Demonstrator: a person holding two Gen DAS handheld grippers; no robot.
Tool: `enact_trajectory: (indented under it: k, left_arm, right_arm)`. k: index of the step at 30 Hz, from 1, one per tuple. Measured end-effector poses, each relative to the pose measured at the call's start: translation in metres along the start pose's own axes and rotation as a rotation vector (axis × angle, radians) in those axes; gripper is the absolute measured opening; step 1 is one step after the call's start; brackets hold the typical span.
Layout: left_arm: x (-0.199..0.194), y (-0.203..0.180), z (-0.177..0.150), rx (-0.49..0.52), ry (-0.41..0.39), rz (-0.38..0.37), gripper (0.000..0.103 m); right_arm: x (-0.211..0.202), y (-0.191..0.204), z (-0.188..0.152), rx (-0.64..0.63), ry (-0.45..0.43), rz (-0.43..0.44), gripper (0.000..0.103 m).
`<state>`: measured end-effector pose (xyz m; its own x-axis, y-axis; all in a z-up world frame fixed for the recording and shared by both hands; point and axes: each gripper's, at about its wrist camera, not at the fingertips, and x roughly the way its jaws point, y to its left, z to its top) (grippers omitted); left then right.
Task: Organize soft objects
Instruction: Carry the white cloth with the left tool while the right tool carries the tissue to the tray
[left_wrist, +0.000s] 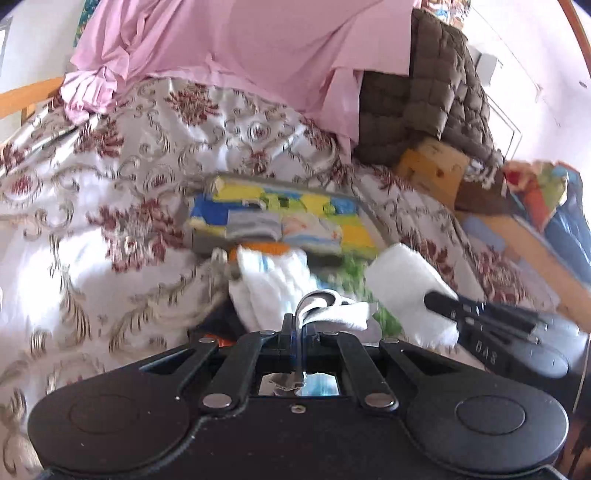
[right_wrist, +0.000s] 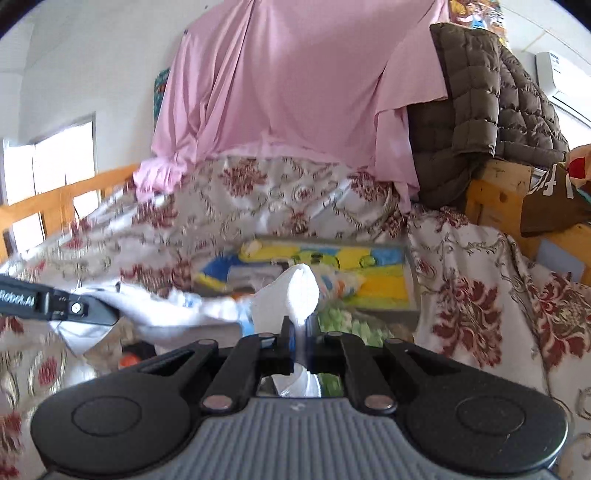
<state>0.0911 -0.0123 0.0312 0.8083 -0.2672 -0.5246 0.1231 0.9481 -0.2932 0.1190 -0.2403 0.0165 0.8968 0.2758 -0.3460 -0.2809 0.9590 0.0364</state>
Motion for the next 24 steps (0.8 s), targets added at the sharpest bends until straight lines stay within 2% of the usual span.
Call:
enact_trajectory:
  k: [6,12,17,21,24]
  left_arm:
    - [0.023,0.003,0.045,-0.018,-0.061,0.003,0.002]
    - [0.086,0.004,0.092,-0.023,-0.080,0.039,0.002]
    - [0.158,-0.005,0.124,0.016,-0.067,0.056,0.002]
    - [0.206,-0.011,0.138,-0.011,-0.041,0.058,0.002]
    - [0.239,-0.016,0.140,-0.028,-0.001,0.060,0.002]
  right_arm:
    - [0.046,-0.022,0.017,0.102,-0.060,0.012,0.006]
    - [0.103,-0.061,0.026,0.237,-0.069,-0.029,0.006]
    - [0.140,-0.097,0.028,0.357,-0.060,-0.041,0.006]
    - [0.164,-0.117,0.030,0.442,-0.076,-0.047,0.006]
    - [0.180,-0.132,0.028,0.506,-0.050,-0.040,0.006]
